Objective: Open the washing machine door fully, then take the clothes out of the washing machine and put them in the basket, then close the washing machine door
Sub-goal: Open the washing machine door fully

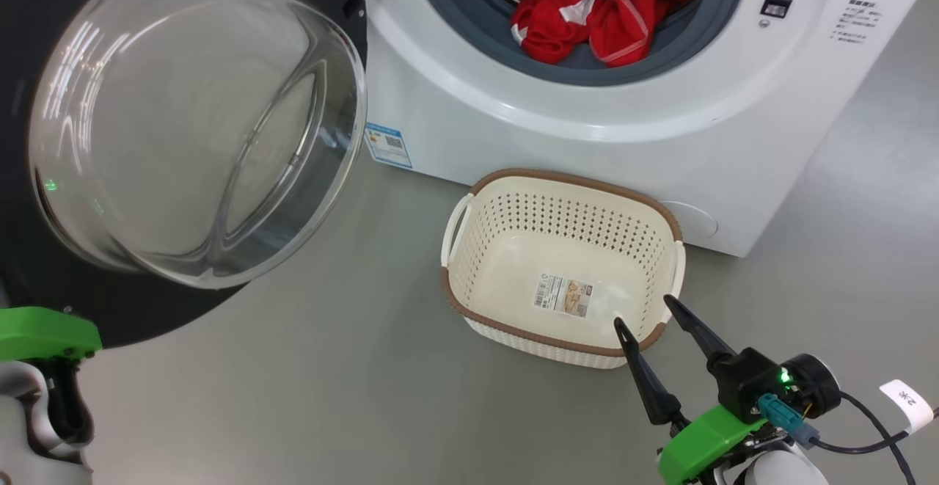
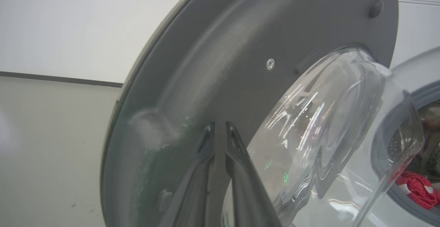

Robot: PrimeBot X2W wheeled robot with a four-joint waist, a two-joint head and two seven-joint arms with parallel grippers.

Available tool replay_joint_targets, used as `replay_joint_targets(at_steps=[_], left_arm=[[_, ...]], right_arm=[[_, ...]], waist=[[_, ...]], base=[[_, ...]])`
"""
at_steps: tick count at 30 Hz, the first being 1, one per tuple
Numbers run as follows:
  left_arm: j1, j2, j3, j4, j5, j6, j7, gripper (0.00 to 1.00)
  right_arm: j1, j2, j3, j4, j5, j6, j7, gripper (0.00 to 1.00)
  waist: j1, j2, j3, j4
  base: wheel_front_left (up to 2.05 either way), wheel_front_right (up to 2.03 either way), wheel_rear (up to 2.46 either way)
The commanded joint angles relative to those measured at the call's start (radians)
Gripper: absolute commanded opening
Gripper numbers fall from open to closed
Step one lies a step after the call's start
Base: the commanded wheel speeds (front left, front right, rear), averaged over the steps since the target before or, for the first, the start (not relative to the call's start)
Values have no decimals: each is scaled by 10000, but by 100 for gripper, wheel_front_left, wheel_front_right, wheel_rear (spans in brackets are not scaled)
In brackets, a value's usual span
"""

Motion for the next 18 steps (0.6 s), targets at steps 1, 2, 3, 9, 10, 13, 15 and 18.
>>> replay_joint_targets(at_steps=[1,2,3,9,10,13,15,18], left_arm=[[-60,474,416,-457,200,-110,-89,100],[3,394,477,-621,237,-186,-89,100],[69,305,546,-800,244,-282,-89,100],[511,-222,658,-2500,590,-792,-89,100],[575,-363,633,-2906,581,-952,-89,100],[814,-691,438,-3949,585,-1285,-89,100],[988,-827,162,-4464,593,-1442,-89,100],[1226,-902,-341,-4977,556,-1601,-89,100]], right_arm=[[-417,51,236,-193,125,37,-65,100],[-418,51,240,-215,167,37,-65,100],[-410,51,248,-233,189,37,-65,100],[-315,51,172,-351,373,37,-65,100],[-301,51,155,-371,411,37,-65,100],[-278,51,91,-420,557,37,-65,100],[-286,51,74,-466,661,37,-65,100],[-317,51,75,-644,752,37,-65,100]], waist=[[0,0,-126,-123],[0,0,-168,-165],[0,0,-212,-208],[0,0,-476,-461],[0,0,-515,-515],[0,0,-615,-695],[0,0,-676,-828],[0,0,-763,-1068]], base=[[0,0,0],[0,0,0],[0,0,0],[0,0,0],[0,0,0],[0,0,0],[0,0,0],[0,0,0]])
